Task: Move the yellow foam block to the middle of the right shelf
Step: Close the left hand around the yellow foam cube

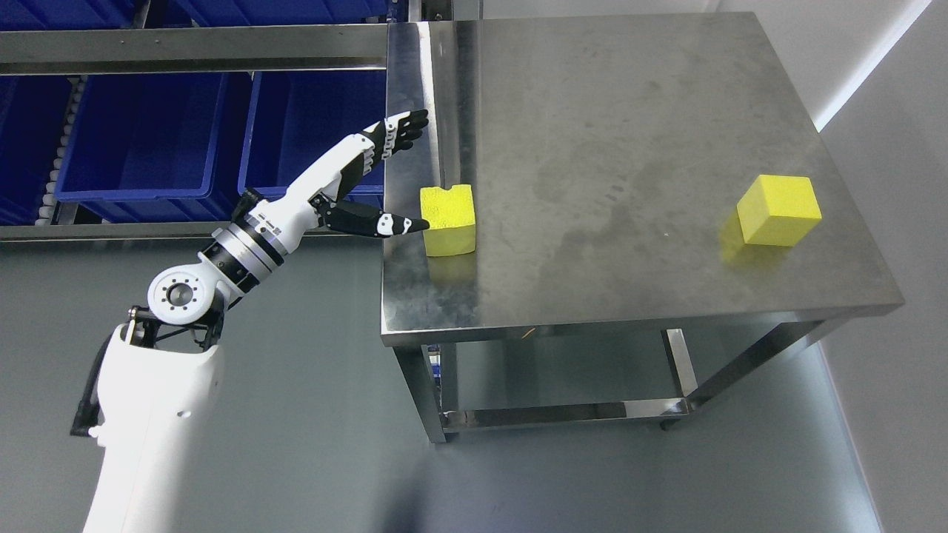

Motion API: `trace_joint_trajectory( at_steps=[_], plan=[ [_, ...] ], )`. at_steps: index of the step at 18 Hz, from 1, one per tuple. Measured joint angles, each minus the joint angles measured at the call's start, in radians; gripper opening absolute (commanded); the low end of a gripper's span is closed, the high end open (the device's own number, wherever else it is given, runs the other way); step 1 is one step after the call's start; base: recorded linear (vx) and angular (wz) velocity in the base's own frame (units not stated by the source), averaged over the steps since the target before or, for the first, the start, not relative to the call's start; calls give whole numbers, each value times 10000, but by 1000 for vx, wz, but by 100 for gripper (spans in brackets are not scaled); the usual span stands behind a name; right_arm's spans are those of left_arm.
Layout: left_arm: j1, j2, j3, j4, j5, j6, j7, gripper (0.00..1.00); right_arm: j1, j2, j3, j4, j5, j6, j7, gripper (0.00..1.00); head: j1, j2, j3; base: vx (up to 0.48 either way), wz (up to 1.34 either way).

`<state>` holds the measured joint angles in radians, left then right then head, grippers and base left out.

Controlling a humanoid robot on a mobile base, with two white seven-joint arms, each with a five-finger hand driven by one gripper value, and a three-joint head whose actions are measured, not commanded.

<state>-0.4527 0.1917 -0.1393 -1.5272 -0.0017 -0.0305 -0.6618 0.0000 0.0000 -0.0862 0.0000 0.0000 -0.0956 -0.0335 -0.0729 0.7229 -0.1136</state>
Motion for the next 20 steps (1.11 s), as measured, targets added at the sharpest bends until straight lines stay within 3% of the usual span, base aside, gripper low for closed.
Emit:
trace_joint_trajectory(
  at_steps=[10,13,15,16,20],
  plan=[
    [-1327,-297,-1275,2086,-621,185,-976,96,0,0,0,0,0,0,0,100,0,0,0,0,0],
    [-1551,-379,-1459,2500,-723,205,-1055,80,0,0,0,0,0,0,0,100,0,0,0,0,0],
    [-1657,-440,-1530,2754,-751,171,-1185,55,0,0,0,0,0,0,0,100,0,0,0,-3,51],
    [-1698,-488,-1511,2891,-761,156,-1225,49,0,0,0,0,0,0,0,100,0,0,0,-6,55],
    [-1756,-817,-1161,3177,-783,134,-1441,46,0,0,0,0,0,0,0,100,0,0,0,-3,5]
  ],
)
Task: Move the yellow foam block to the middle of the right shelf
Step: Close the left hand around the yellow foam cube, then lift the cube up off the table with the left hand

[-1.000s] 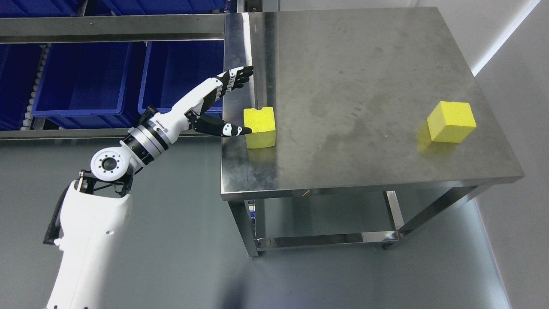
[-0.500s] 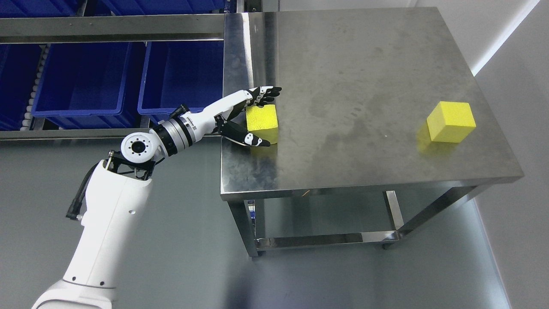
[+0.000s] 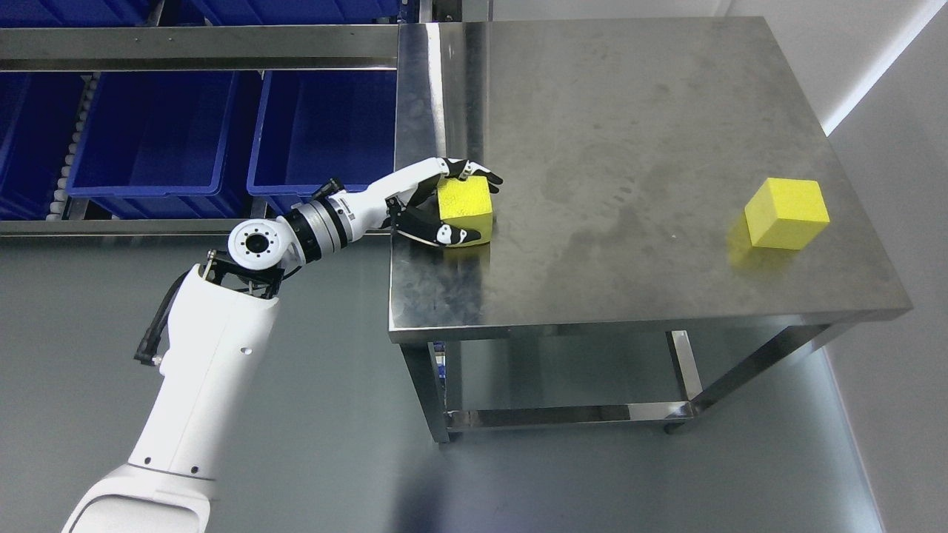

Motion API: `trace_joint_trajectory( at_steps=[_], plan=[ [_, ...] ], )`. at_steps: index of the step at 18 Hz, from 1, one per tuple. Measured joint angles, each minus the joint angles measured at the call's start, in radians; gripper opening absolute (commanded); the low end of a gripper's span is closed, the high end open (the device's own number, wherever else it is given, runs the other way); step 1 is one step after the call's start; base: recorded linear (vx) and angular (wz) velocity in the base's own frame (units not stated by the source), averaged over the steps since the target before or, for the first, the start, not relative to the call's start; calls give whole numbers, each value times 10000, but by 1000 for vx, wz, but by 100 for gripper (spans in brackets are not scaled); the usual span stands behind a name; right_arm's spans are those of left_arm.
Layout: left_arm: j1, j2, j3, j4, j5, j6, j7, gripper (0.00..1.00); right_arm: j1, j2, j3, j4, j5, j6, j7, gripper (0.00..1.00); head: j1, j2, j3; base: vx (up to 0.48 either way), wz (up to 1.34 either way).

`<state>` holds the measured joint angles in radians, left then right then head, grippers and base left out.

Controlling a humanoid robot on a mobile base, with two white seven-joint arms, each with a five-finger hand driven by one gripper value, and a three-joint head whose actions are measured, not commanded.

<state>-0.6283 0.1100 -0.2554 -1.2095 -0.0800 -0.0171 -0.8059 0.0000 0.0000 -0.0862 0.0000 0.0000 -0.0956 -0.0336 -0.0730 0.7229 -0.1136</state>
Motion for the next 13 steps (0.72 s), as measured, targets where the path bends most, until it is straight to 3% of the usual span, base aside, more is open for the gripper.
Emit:
trace_joint_trajectory(
  at_steps=[4,7,11,13],
  plan=[
    [-401,-350,668,-1,660,67,596,47,0,0,0,0,0,0,0,100,0,0,0,-3,26],
    [-757,-532,1130,-182,1879,-501,2627,49,0,0,0,0,0,0,-1,100,0,0,0,9,-54],
    [-898,-733,1629,-476,2879,-2434,6160,49,-1,0,0,0,0,0,-2,100,0,0,0,9,-21],
    [-778,-797,1787,-662,3117,-2544,7274,49,0,0,0,0,0,0,-2,100,0,0,0,-7,59]
  ],
)
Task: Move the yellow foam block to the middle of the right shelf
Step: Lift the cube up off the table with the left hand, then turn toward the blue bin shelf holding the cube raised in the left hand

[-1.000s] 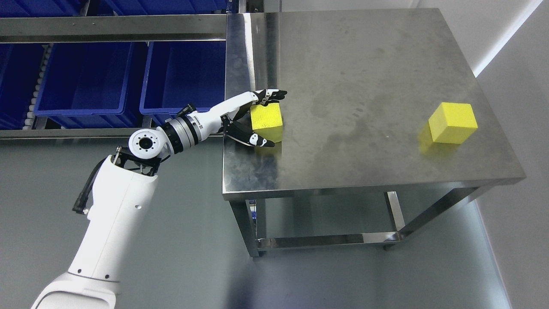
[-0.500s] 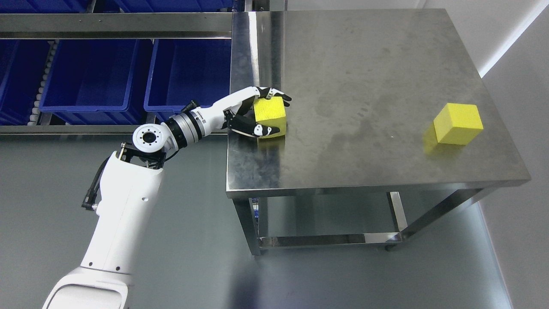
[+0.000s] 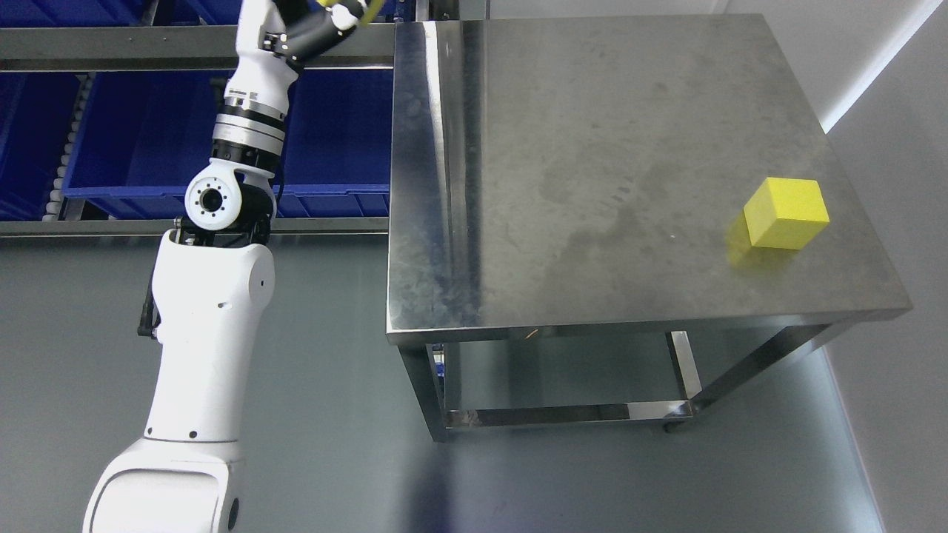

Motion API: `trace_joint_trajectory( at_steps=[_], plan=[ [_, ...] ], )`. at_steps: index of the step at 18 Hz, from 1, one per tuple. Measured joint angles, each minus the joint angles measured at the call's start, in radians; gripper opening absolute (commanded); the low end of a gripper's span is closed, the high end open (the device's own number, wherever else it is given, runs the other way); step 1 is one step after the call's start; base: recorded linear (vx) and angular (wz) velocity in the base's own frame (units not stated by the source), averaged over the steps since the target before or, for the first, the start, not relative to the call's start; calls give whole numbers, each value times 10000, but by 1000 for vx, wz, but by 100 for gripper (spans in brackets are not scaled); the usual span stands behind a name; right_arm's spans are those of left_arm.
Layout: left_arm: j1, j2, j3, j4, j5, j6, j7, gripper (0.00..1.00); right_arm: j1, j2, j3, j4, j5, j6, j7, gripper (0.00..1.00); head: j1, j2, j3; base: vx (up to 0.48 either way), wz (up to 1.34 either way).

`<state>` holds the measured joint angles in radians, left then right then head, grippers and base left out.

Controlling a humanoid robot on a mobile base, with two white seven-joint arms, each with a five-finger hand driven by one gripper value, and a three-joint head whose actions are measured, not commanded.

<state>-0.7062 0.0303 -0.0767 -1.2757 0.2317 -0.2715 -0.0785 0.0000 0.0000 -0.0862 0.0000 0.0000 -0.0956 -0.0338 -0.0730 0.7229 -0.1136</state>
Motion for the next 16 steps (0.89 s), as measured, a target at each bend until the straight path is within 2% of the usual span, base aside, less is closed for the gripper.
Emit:
trace_joint_trajectory(
  at_steps=[3,8,16],
  plan=[
    [230,-80,193,-375,221,364,627,48,1,0,0,0,0,0,0,100,0,0,0,-23,133],
    [455,-162,409,-966,396,1115,846,48,0,0,0,0,0,0,0,100,0,0,0,-39,361],
    [589,-240,663,-1671,486,1315,887,48,0,0,0,0,0,0,0,100,0,0,0,-29,926]
  ],
)
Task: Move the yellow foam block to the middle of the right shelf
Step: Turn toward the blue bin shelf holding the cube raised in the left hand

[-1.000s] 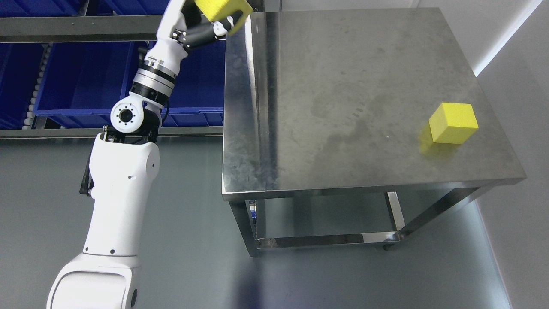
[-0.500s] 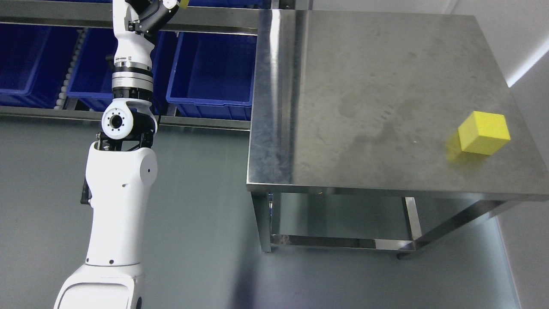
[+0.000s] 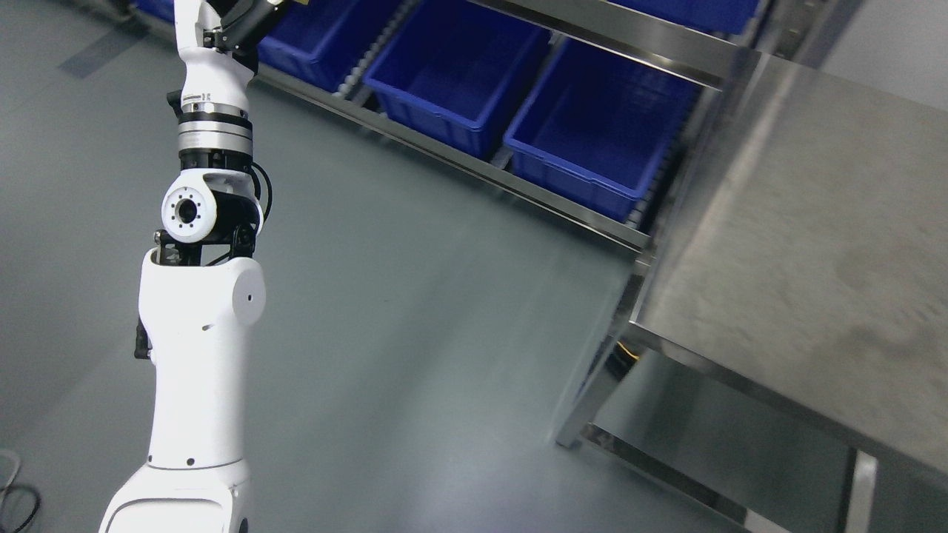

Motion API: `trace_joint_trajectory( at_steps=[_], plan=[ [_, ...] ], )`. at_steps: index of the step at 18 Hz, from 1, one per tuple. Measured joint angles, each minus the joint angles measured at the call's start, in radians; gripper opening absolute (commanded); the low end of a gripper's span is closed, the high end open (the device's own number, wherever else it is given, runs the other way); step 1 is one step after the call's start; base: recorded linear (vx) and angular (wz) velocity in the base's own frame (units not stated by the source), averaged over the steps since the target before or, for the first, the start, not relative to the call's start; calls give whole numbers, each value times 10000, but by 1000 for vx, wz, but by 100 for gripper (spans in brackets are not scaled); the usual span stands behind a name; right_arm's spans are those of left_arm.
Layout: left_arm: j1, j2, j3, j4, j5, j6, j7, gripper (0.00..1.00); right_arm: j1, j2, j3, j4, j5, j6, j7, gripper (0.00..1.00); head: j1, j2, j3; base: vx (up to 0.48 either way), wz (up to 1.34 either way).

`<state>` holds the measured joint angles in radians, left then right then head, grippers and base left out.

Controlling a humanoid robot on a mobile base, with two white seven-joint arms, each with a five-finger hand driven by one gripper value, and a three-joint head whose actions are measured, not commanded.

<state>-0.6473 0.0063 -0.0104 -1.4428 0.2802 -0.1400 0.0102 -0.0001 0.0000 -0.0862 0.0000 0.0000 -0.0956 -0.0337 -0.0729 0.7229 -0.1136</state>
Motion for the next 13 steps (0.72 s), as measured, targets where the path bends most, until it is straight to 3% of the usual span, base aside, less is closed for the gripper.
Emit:
trace_joint_trajectory(
  at_steps=[7,13],
  plan=[
    [24,-32,71,-325,16,0,-63,48,0,0,0,0,0,-1,0,100,0,0,0,63,1133],
    [115,-47,83,-504,19,-73,-87,48,0,0,0,0,0,-1,0,100,0,0,0,110,647]
  ],
)
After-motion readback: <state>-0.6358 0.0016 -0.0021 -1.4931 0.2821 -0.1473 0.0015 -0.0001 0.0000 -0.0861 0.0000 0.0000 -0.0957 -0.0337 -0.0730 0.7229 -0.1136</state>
